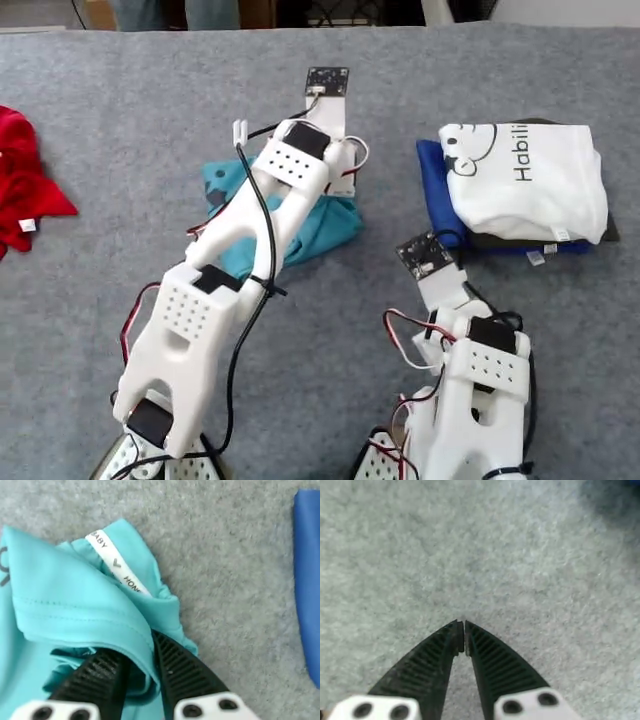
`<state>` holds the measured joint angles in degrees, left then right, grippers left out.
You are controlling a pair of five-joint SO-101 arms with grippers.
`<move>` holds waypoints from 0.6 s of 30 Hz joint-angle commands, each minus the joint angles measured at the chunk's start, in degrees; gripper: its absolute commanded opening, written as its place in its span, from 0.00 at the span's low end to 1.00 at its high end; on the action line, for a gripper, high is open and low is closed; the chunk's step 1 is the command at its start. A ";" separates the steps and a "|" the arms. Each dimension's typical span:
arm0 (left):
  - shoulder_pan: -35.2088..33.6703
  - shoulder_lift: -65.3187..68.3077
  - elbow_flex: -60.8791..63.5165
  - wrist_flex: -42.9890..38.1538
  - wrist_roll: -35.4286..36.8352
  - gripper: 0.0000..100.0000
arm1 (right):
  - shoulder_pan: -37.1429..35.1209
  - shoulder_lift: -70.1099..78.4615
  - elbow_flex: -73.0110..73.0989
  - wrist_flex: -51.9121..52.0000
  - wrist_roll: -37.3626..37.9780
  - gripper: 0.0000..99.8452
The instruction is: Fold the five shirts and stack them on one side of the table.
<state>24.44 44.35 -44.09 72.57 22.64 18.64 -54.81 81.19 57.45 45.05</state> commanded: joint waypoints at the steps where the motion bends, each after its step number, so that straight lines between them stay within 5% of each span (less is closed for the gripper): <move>1: -0.40 1.23 -9.36 3.52 0.53 0.04 | 0.44 -0.84 -0.13 -0.53 -0.44 0.01; 9: -0.84 4.40 -21.93 14.51 7.91 0.30 | 0.44 -0.66 -2.42 0.18 -0.18 0.01; 14: -5.14 4.40 -35.74 22.77 4.31 0.26 | -4.84 -0.40 -12.79 10.11 -1.58 0.01; 18: -13.76 4.48 -50.95 28.40 -1.14 0.10 | -13.45 0.04 -25.19 17.76 -4.40 0.01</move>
<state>16.88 49.63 -82.86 98.59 24.84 10.81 -54.81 66.59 70.55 41.98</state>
